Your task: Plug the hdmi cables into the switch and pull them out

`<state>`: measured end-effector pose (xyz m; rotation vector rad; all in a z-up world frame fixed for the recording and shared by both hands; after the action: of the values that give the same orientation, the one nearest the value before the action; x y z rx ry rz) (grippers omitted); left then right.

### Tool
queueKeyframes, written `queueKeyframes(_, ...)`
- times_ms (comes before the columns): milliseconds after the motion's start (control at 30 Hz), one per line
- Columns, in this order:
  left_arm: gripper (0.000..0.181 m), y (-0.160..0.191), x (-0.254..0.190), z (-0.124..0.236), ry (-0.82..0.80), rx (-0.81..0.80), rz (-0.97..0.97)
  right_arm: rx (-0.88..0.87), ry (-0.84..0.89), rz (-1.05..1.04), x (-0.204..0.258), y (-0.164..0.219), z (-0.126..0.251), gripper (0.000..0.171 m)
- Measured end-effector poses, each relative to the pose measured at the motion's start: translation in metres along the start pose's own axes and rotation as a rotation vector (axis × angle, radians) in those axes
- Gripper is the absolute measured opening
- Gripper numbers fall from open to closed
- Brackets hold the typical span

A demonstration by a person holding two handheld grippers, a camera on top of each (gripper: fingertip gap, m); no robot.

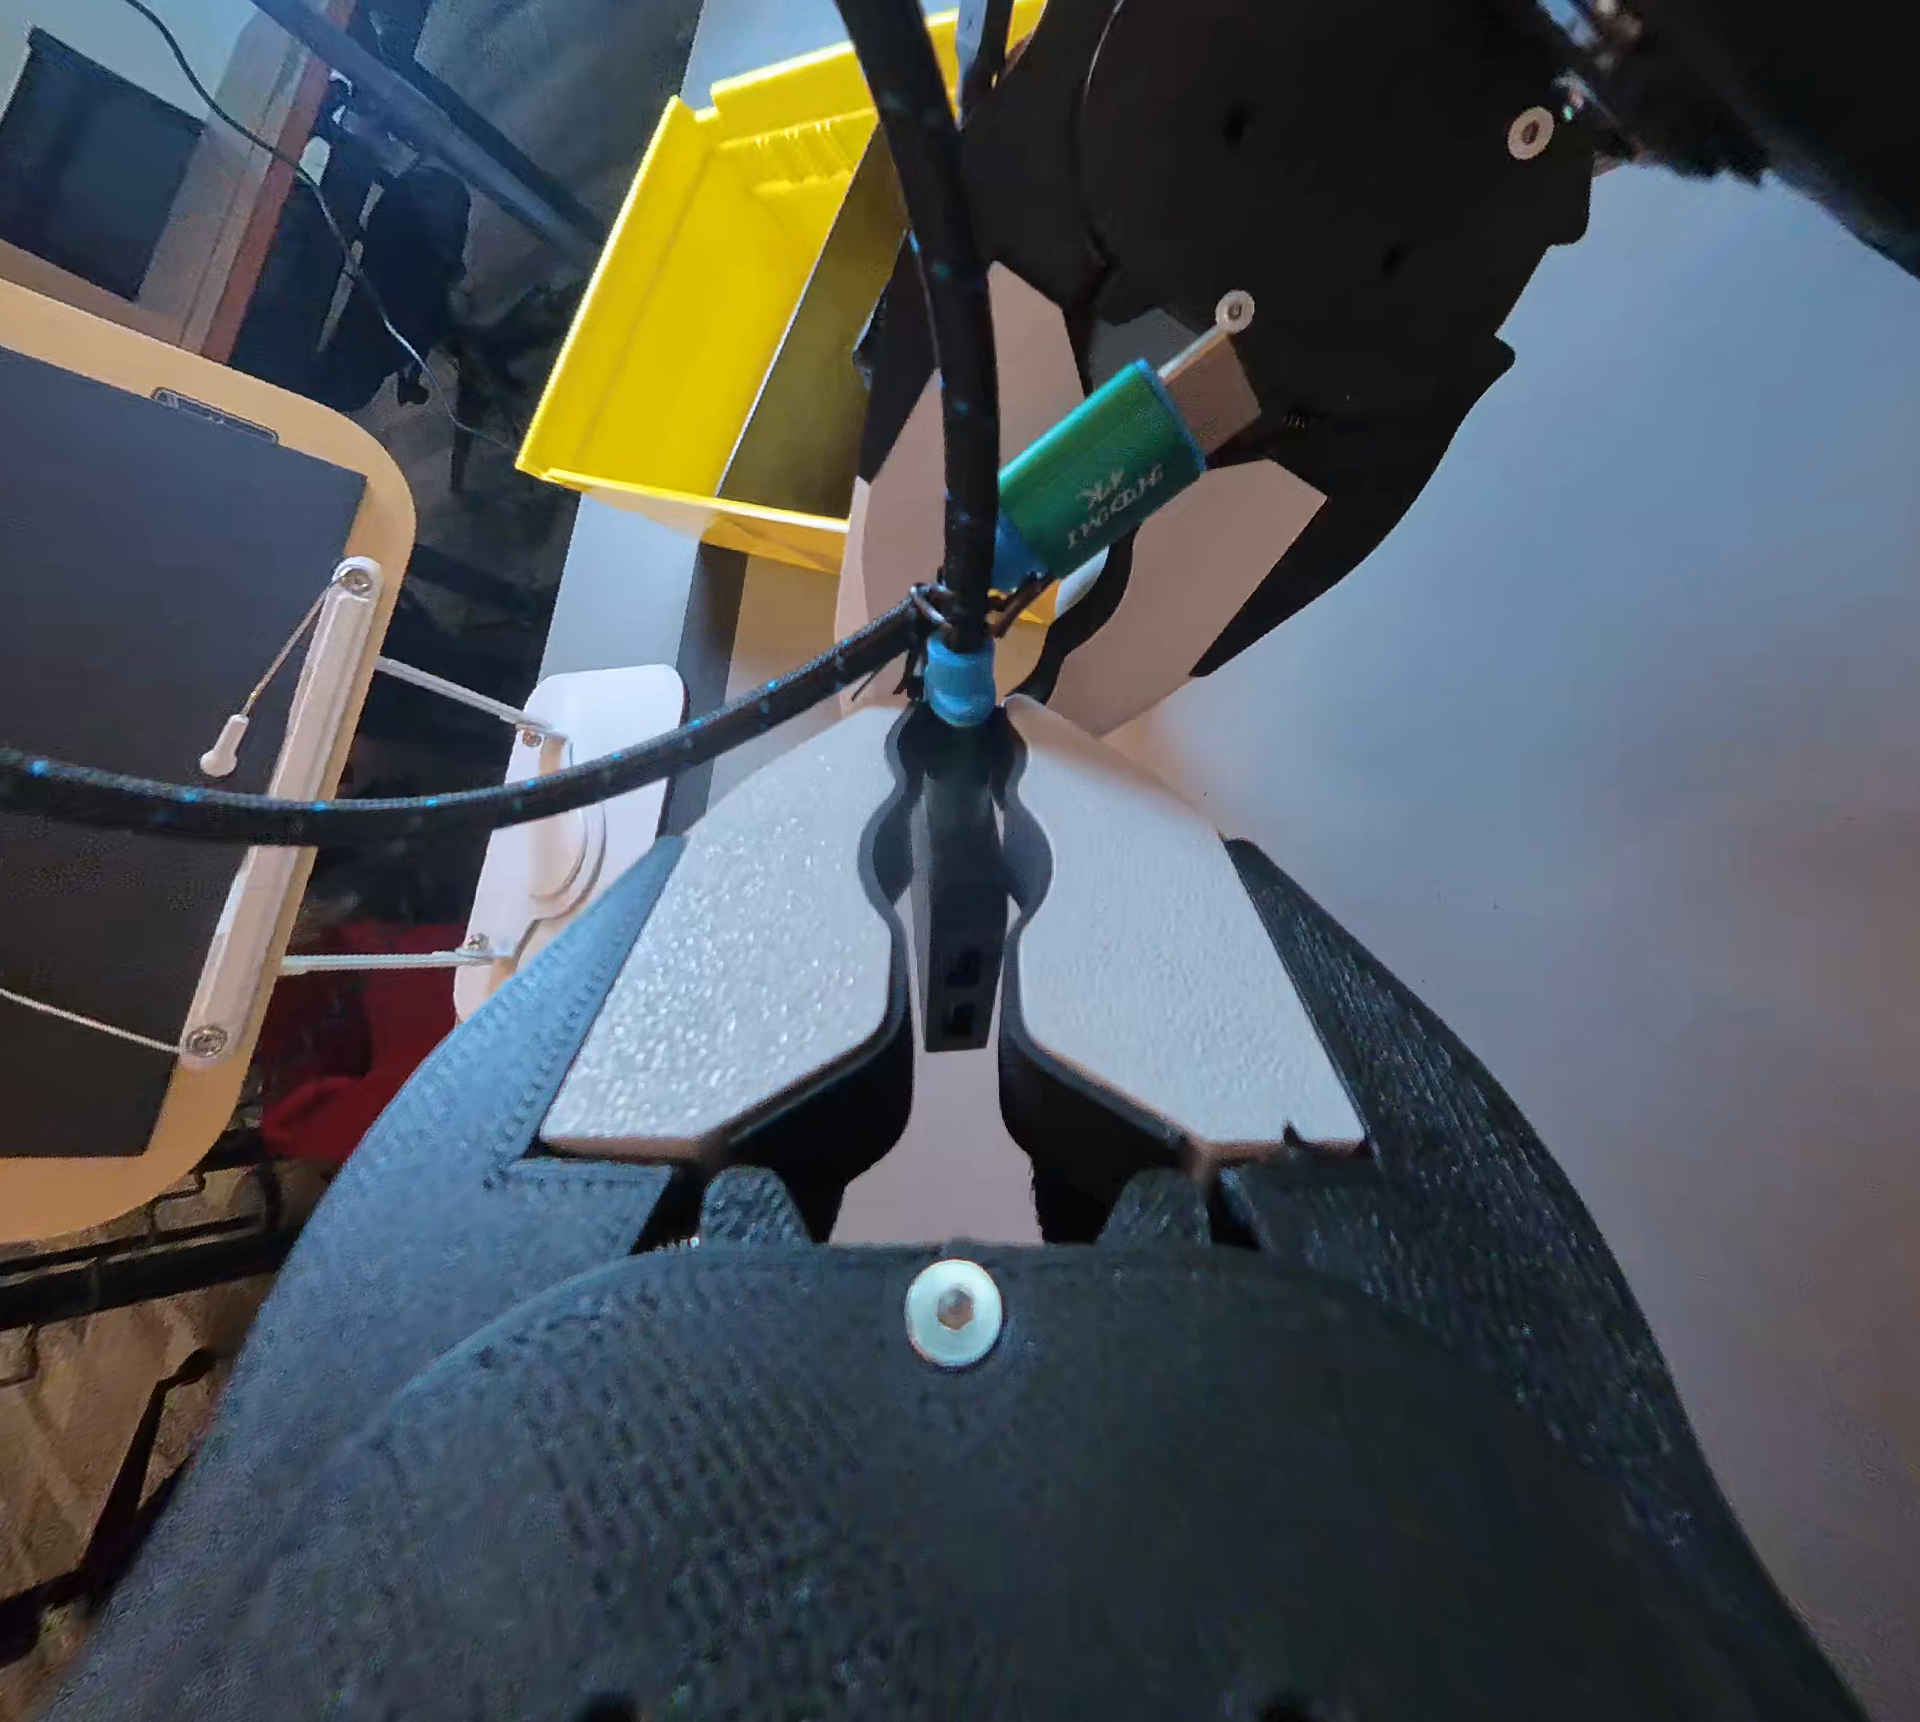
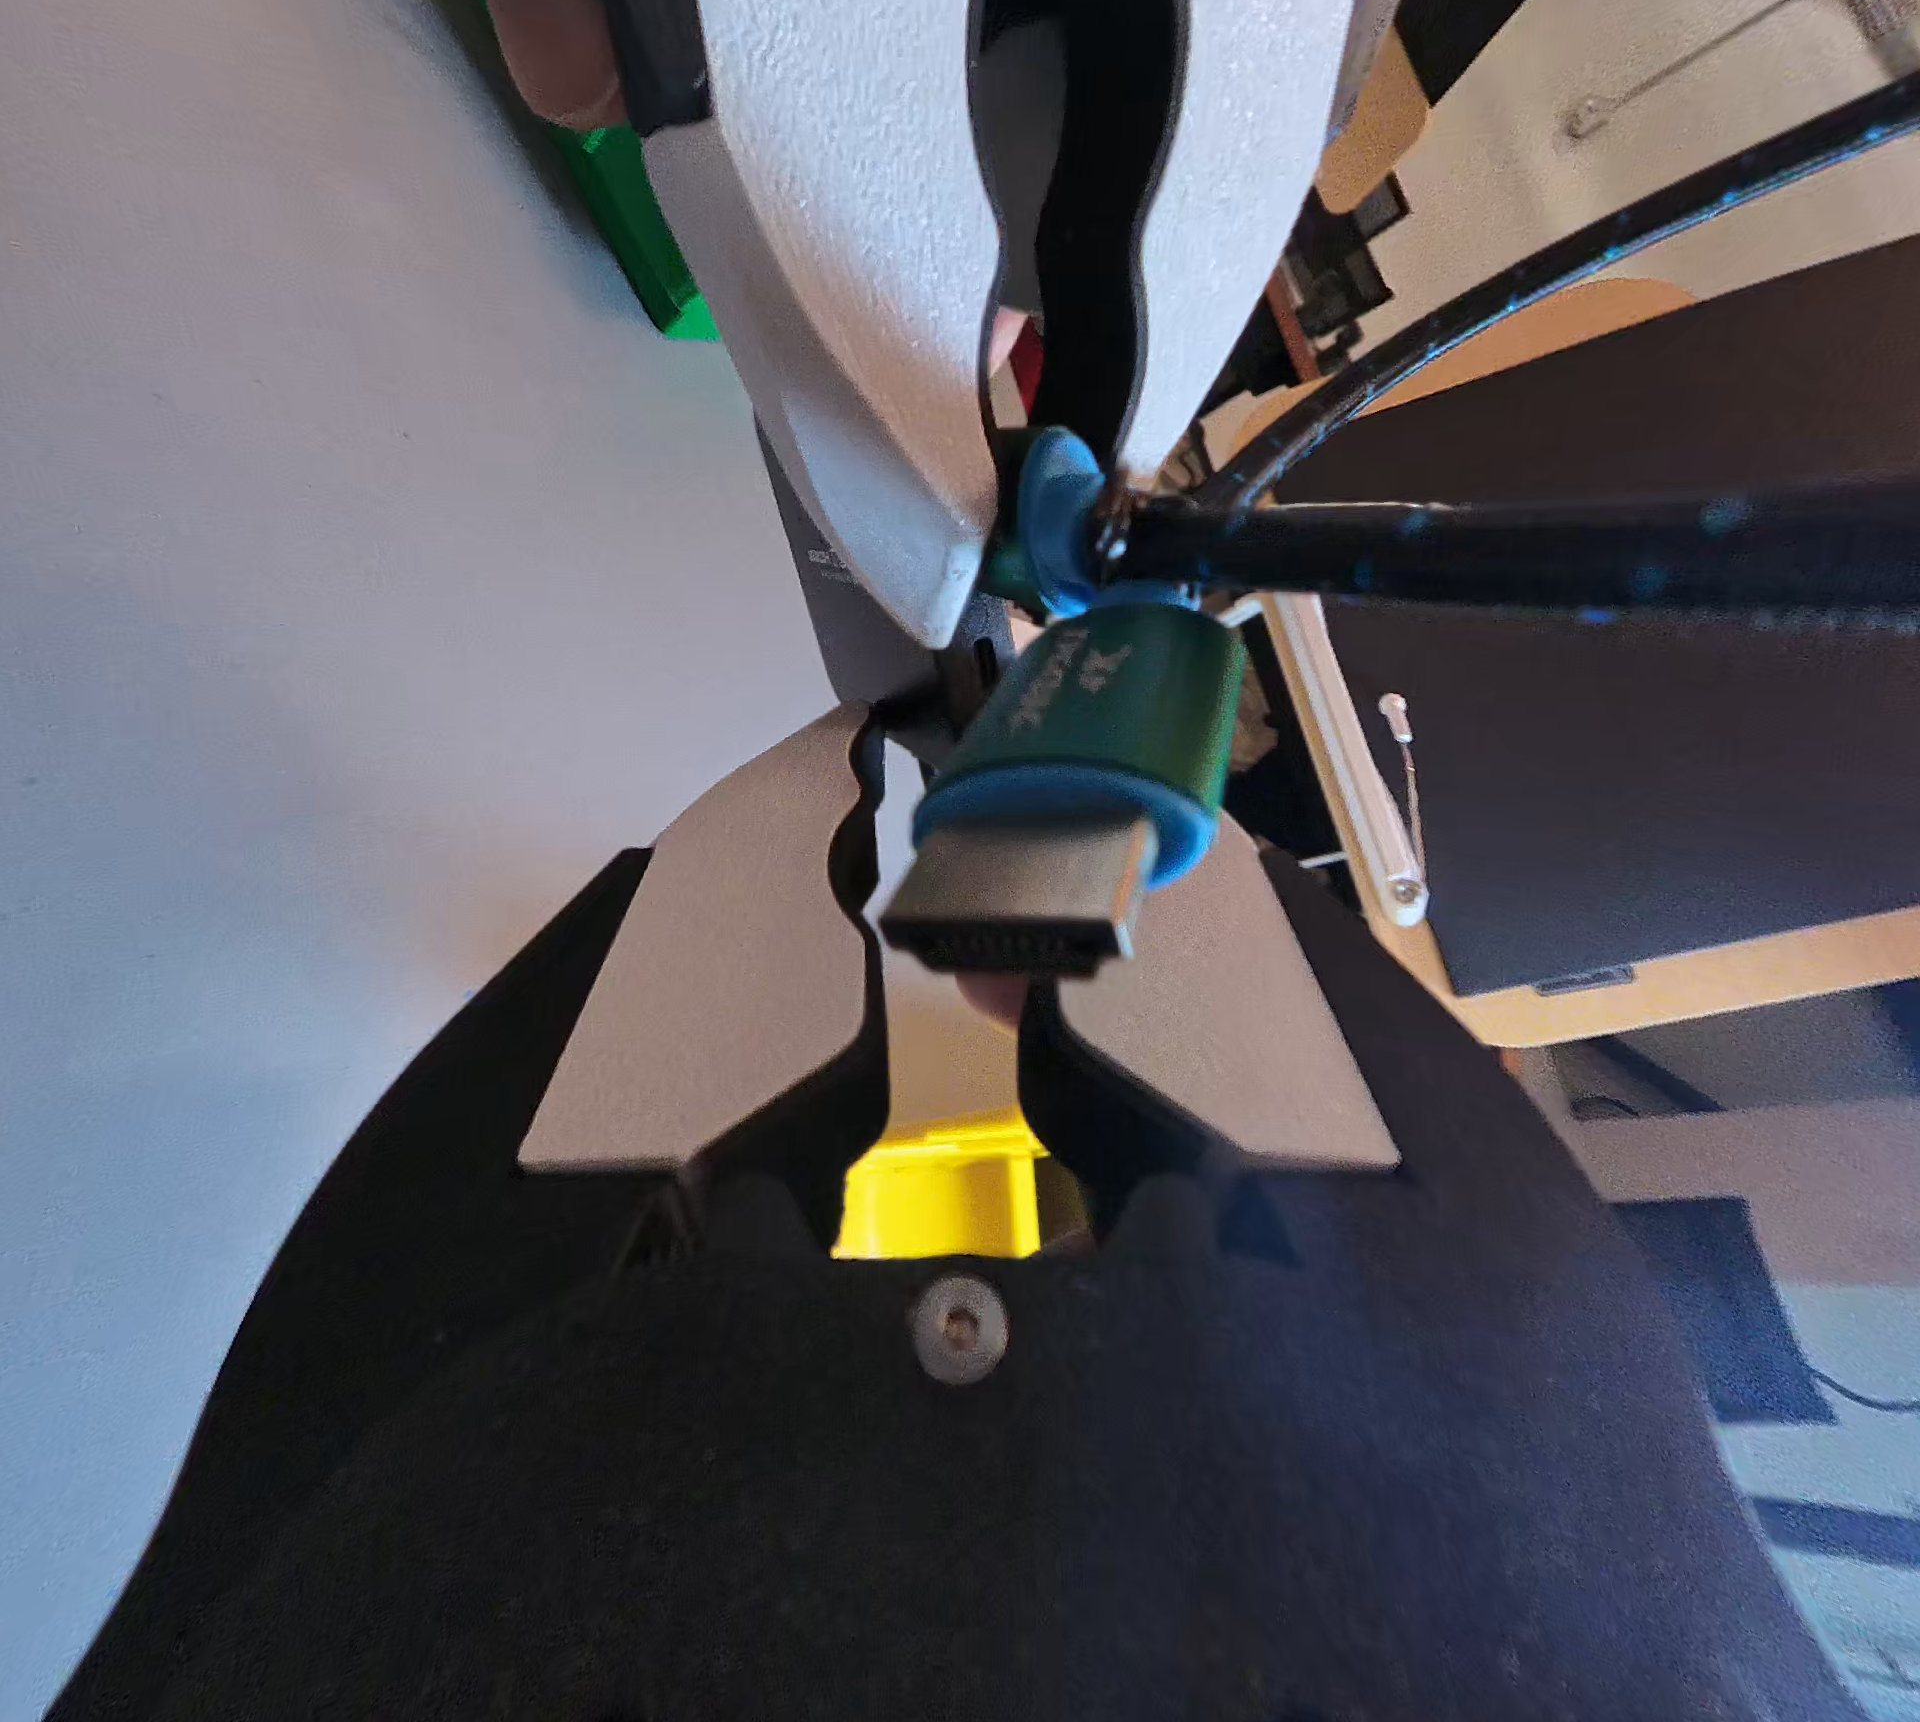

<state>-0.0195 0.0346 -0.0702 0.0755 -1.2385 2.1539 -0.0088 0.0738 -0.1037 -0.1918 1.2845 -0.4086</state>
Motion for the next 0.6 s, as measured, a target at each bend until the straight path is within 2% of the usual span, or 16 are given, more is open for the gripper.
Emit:
queueKeyframes(167, 0.015, -0.002, -0.002, 0.001, 0.053, -0.053, 0.023, -0.053, -0.023, -0.076, 0.000, 0.001, 0.002, 0.020)
queueKeyframes(333, 0.031, -0.006, -0.001, 0.009, 0.111, -0.111, 0.046, -0.083, -0.029, -0.140, 0.000, 0.005, 0.001, 0.016)
queueKeyframes(467, 0.030, -0.002, 0.006, 0.022, 0.139, -0.141, 0.060, -0.097, -0.040, -0.183, 0.001, 0.008, 0.000, 0.016)
queueKeyframes(600, 0.034, 0.007, 0.007, 0.033, 0.182, -0.165, -0.005, -0.143, -0.045, -0.256, -0.001, 0.006, 0.002, 0.016)
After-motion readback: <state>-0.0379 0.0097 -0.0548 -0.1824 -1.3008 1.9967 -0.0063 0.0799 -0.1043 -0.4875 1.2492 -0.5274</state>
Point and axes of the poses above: each gripper's, where its closed fingertips meet, z back along the fingers, y out of its underside, x = y × z across the jaws, the point moved 3 cm from there along z, back along the fingers, and after that the axes turned 14 degrees about z, right-handed, at the moved point
